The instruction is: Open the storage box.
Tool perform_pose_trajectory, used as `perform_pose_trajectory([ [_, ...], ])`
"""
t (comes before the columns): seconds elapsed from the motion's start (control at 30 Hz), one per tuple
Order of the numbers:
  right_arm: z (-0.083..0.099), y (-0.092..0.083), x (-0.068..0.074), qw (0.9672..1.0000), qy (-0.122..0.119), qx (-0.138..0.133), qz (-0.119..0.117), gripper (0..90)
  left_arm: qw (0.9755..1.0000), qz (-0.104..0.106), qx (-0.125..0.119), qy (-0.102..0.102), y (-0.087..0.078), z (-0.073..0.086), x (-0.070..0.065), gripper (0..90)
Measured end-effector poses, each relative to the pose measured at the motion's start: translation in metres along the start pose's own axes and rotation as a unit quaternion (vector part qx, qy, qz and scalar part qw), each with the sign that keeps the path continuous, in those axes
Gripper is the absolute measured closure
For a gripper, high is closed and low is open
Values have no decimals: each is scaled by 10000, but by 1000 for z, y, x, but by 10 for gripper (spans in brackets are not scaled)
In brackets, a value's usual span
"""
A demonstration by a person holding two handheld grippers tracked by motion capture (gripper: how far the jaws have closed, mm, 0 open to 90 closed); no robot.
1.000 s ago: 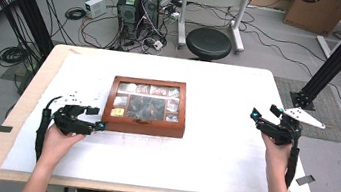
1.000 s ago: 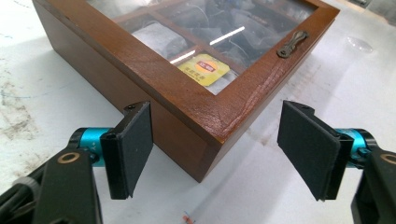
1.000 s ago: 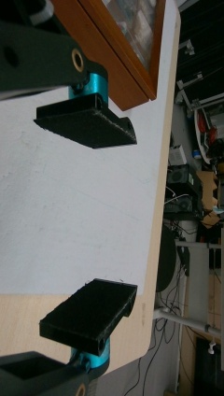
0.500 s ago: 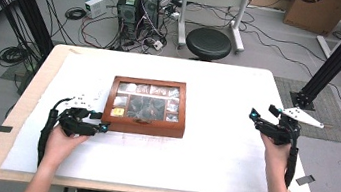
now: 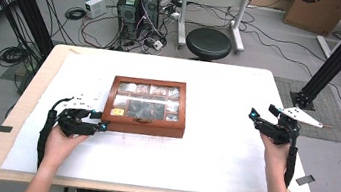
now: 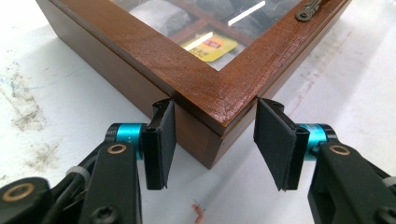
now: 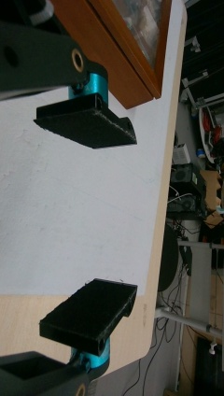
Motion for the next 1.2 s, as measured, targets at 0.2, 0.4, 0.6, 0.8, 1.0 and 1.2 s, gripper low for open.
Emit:
perform_pose_trajectory([
  [0.2, 0, 0, 0, 10000, -3, -13, 13, 244, 10000, 20, -71, -31, -1, -1, 0, 489],
  [0.4, 0, 0, 0, 10000, -6, -28, 36, 244, 9999, 11, -137, 92, -1, -1, -1, 490],
  [0.6, 0, 1, 1, 10000, 3, -23, 32, 244, 9993, -160, -153, 309, -1, -4, -4, 532],
  [0.8, 0, 1, 0, 10000, 17, -8, 48, 244, 9990, -233, -357, 154, -4, -9, -5, 532],
  [1.0, -1, 1, 1, 10000, -13, -18, 54, 244, 9979, -402, -516, -11, -5, -13, -8, 526],
  [1.2, -1, 1, 1, 10000, -10, -8, 48, 244, 9967, -579, -553, -103, -5, -16, -10, 489],
])
Point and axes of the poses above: each handheld gripper's, and its own axes: y roughly forward along the jaws, z roughly out of its underside, x roughly to its left, the point moved 2 cm from there along y, roughly forward along the jaws, and after that the axes turned 3 degrees about -x, right-handed, at the moved point
